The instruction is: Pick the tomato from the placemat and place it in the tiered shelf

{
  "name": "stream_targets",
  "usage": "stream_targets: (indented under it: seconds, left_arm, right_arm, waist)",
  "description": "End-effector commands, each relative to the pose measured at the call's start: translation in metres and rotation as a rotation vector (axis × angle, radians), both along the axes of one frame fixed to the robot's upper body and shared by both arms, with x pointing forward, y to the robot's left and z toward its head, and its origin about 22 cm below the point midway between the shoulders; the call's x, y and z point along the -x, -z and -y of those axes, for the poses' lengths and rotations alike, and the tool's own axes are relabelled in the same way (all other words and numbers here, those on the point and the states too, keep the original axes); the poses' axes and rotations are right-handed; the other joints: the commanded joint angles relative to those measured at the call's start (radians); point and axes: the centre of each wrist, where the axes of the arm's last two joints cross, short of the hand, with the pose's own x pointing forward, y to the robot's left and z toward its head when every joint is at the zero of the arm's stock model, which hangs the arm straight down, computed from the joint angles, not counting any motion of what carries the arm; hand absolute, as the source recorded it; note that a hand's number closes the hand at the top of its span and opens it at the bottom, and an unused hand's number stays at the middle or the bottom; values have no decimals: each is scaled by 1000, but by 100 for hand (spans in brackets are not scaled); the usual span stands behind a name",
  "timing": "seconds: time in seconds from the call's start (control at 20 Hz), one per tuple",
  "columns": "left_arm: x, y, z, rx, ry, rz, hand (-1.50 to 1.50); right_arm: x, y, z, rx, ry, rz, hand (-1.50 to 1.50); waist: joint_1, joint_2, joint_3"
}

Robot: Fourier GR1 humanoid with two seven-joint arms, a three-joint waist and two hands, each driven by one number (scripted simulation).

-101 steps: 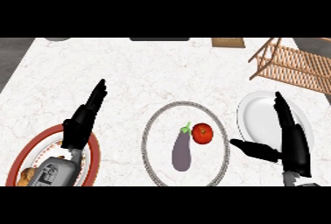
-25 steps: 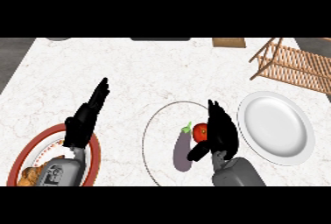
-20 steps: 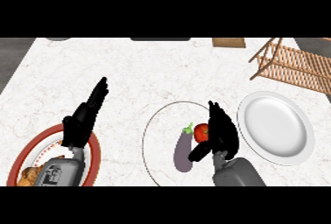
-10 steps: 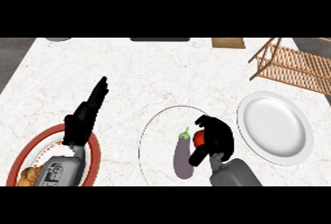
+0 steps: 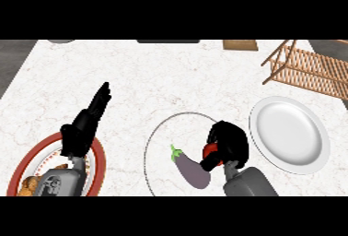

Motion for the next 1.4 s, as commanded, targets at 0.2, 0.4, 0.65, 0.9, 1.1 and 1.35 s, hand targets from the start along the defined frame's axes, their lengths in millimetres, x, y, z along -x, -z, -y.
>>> stream_targets:
  seconds: [0.2,0.4,0.65,0.9,1.1,1.35]
  left_arm:
    - [8,7,-1,7,1,-13,0]
    - [-18,11,-10,8,-5,-6,0]
    - [2,7,-2,-4,-6,-18,0]
    - [-3,1,-2,0,-17,10,0]
    - [3,5,27,3,-8,23,0]
    - [5,-1,-5,4,-2,-13,0]
  right_arm:
    - [-29,-50,65,-159,-2,126,150]
    - [-17,-54,73,-262,20,229,150]
    - [0,-93,81,-483,106,460,150]
    - [19,-148,113,-470,147,584,150]
    - [24,-189,129,-396,241,660,150]
    - [19,-220,139,-273,342,723,150]
  waist:
    - [0,3,2]
    - [-11,5,2]
    - [-15,-2,2]
    - [-12,0,2]
    - [-8,0,2]
    - [1,2,2]
